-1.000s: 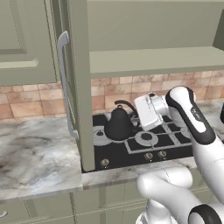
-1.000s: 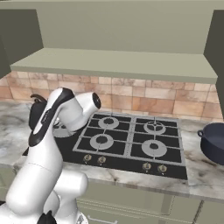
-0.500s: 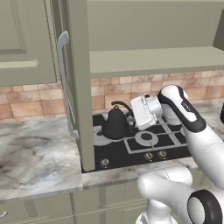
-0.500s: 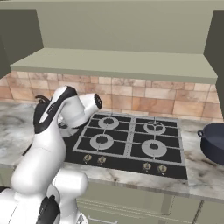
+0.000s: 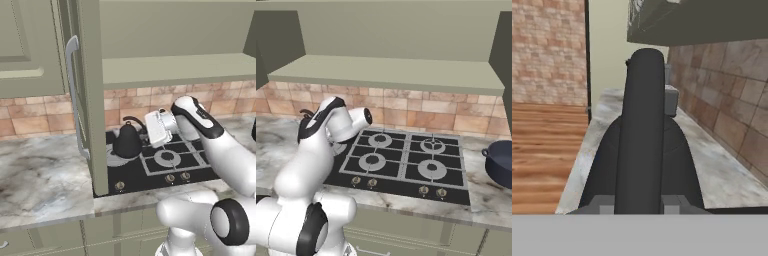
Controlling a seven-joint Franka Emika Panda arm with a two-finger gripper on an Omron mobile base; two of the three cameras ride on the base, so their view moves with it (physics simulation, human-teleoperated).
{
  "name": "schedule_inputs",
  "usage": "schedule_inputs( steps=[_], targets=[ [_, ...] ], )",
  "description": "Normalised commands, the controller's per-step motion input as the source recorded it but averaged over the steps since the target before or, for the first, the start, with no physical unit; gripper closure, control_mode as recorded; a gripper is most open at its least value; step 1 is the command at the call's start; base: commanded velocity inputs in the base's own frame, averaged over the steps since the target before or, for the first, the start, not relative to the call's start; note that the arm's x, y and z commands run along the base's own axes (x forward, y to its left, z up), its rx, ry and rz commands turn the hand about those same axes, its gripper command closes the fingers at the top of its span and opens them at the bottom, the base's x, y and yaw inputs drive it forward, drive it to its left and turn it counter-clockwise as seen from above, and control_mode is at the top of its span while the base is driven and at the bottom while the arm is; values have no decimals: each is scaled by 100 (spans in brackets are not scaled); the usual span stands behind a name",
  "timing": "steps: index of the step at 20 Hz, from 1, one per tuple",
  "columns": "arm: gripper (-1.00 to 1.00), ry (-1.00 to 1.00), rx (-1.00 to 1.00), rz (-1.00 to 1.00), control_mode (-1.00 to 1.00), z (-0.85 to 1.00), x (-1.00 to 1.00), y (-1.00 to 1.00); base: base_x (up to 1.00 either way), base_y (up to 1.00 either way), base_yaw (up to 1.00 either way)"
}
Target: Pick the kettle from the cabinet and place it on a stove burner. Then pick the pot from the counter and place it on another stove burner. Finally, turn both burners on.
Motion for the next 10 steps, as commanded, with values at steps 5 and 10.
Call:
schedule_inputs(
  steps=[5, 10],
  targets=[
    [100, 0, 0, 0, -100, -11, 32, 2, 0, 0, 0],
    [100, 0, 0, 0, -100, -6, 30, 0, 0, 0, 0]
  ],
)
